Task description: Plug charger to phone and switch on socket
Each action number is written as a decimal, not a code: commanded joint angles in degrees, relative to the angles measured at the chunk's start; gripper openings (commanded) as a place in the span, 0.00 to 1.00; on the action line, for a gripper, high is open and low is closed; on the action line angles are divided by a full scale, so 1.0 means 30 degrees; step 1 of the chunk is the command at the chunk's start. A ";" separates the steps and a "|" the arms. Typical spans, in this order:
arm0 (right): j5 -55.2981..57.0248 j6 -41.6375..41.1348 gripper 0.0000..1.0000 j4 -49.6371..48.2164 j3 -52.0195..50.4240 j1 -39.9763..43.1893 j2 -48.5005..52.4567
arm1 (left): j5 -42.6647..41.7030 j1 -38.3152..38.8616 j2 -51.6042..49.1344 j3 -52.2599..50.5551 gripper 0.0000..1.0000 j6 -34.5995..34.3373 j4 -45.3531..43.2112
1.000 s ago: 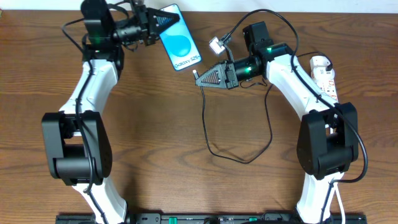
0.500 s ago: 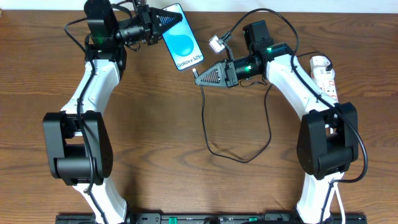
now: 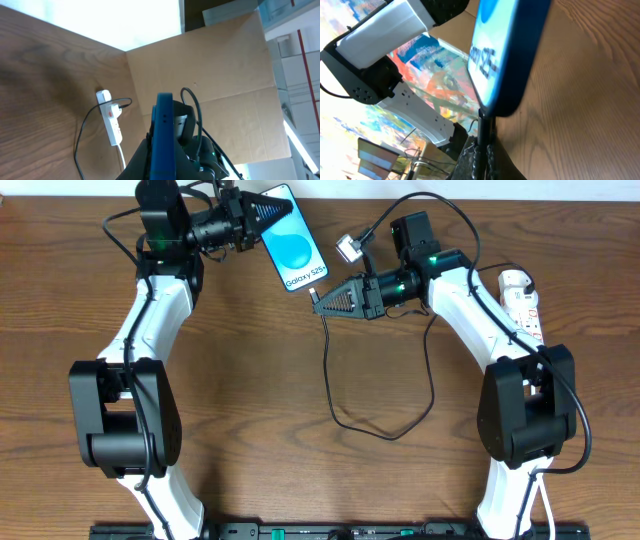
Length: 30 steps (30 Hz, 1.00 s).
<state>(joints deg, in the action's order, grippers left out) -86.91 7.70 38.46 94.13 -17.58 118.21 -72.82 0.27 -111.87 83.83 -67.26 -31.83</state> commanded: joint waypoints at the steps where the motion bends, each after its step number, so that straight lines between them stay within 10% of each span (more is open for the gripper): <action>1: -0.0867 -0.0131 0.01 -0.0306 0.0211 -0.0087 -0.0546 | 0.0000 -0.0080 0.0175 0.0240 0.08 0.0240 0.0277; 30: -0.0364 -0.0138 0.01 -0.0459 0.0211 -0.0532 -0.0546 | -0.1603 -0.0080 0.0175 0.0240 0.07 0.0984 0.0641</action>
<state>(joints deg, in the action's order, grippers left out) -87.42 7.70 37.08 94.13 -19.09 118.21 -74.67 0.25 -111.87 83.83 -64.49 -29.08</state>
